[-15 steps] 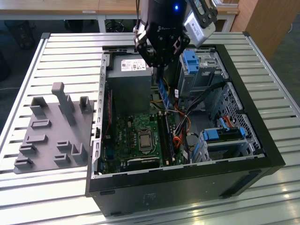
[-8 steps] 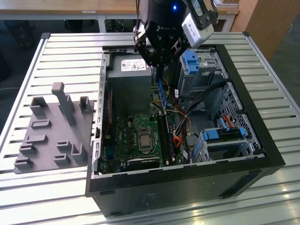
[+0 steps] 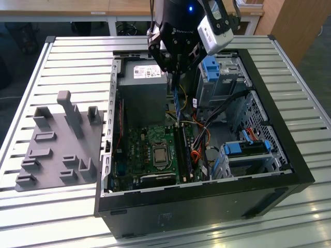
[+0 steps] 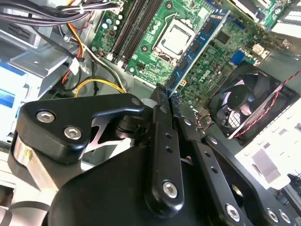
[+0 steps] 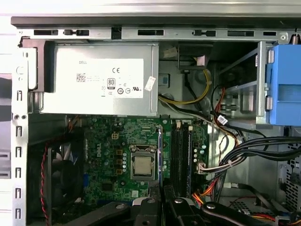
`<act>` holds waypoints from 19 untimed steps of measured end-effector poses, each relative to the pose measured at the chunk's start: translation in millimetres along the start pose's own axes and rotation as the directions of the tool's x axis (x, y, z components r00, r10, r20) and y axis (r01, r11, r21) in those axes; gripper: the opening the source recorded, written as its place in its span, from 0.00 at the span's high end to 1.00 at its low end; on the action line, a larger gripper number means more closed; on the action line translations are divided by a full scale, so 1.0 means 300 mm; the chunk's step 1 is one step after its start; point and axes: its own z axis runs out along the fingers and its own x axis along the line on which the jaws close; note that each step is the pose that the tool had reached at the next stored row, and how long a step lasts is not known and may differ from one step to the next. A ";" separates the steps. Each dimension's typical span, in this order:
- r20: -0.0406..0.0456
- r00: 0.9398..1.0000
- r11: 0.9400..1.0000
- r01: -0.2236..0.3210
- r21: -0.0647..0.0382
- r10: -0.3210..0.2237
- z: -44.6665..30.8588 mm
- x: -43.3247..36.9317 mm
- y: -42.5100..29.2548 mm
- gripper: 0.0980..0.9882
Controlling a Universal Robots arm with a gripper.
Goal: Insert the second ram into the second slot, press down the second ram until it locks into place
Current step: 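Insert the second ram into the second slot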
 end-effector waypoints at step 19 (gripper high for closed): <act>0.000 1.000 1.000 0.000 0.002 0.000 0.029 -0.017 -0.014 0.96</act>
